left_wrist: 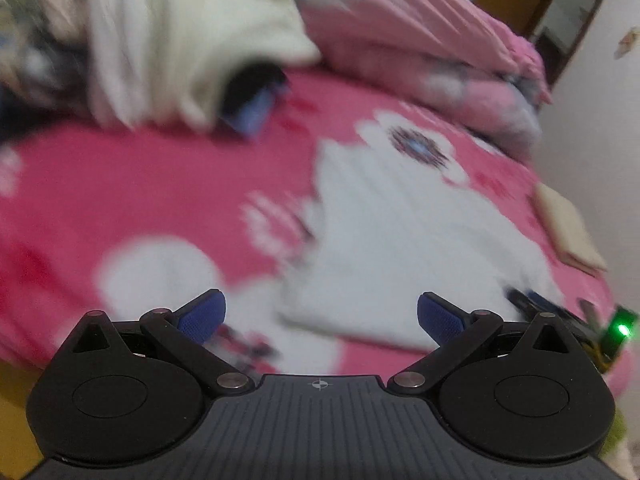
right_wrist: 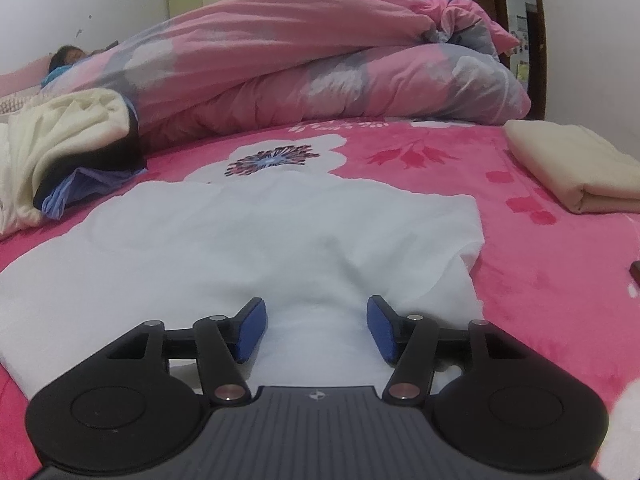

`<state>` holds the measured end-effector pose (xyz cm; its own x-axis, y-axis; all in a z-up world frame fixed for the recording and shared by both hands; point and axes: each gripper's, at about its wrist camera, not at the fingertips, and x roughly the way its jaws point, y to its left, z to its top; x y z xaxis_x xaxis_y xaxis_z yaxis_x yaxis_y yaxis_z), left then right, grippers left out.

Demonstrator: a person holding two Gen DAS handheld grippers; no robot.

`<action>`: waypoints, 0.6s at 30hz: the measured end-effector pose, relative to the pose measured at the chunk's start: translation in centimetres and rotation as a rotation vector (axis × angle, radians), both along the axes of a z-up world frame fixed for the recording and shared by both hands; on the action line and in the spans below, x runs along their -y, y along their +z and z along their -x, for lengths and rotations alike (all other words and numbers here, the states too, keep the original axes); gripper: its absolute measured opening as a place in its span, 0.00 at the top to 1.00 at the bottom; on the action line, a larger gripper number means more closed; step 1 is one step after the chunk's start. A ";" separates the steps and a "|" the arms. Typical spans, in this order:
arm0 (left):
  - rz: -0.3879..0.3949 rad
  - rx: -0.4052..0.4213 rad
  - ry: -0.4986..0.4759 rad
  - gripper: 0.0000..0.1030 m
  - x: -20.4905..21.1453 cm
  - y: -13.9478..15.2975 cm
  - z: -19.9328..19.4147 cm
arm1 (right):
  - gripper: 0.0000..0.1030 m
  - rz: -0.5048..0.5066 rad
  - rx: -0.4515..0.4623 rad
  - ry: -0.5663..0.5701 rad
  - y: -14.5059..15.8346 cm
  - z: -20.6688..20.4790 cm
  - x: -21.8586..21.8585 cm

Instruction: Fold clothes

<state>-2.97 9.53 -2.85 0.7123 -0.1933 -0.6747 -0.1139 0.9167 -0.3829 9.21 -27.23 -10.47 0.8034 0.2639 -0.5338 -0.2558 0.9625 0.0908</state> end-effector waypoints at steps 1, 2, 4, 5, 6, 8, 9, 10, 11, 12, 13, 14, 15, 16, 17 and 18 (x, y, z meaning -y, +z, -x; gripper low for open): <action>0.033 0.001 -0.005 0.00 0.7 -0.9 -0.1 | 0.41 0.003 -0.005 0.003 0.0 -0.1 0.0; 0.062 -0.008 -0.009 0.02 1.4 -1.8 -0.3 | 0.40 0.004 -0.010 0.006 0.1 -0.1 -0.1; 0.095 -0.011 -0.023 0.06 2.4 -3.2 -0.7 | 0.40 0.008 -0.019 0.010 0.1 -0.3 -0.1; 0.102 -0.008 -0.013 0.07 2.8 -3.9 -0.5 | 0.40 0.010 -0.024 0.013 0.2 -0.3 -0.1; 0.105 -0.006 -0.007 0.08 3.1 -4.5 -0.2 | 0.40 0.012 -0.028 0.014 0.2 -0.4 -0.1; 0.096 0.033 0.008 0.10 3.4 -5.3 0.6 | 0.40 0.018 -0.032 0.010 0.3 -0.4 -0.3; 0.104 0.060 0.023 0.12 3.3 -5.3 1.1 | 0.39 0.021 -0.033 0.007 0.3 -0.4 -0.4; 0.113 0.088 0.037 0.14 3.2 -5.4 1.7 | 0.39 0.023 -0.032 0.004 0.2 -0.4 -0.5; 0.156 0.122 0.057 0.18 2.8 -5.7 1.9 | 0.39 0.024 -0.031 0.001 0.2 -0.3 -0.5; 0.198 0.155 0.077 0.20 2.3 -6.0 2.1 | 0.39 0.024 -0.030 -0.002 0.2 -0.3 -0.5; 0.224 0.169 0.095 0.21 2.0 -6.4 2.0 | 0.39 0.025 -0.029 -0.005 0.2 -0.3 -0.6; 0.250 0.183 0.113 0.23 1.7 -6.8 1.9 | 0.39 0.027 -0.029 -0.008 0.2 -0.3 -0.6; 0.276 0.198 0.131 0.28 1.4 -7.2 1.8 | 0.39 0.030 -0.030 -0.009 0.2 -0.4 -0.7; 0.301 0.212 0.149 0.31 1.1 -7.5 1.6 | 0.39 0.033 -0.031 -0.010 0.2 -0.4 -0.7; 0.308 0.217 0.162 0.34 1.1 -7.6 1.4 | 0.39 0.035 -0.033 -0.011 0.2 -0.4 -0.8; 0.316 0.222 0.176 0.35 1.1 -7.7 1.2 | 0.39 0.037 -0.035 -0.012 0.3 -0.4 -0.8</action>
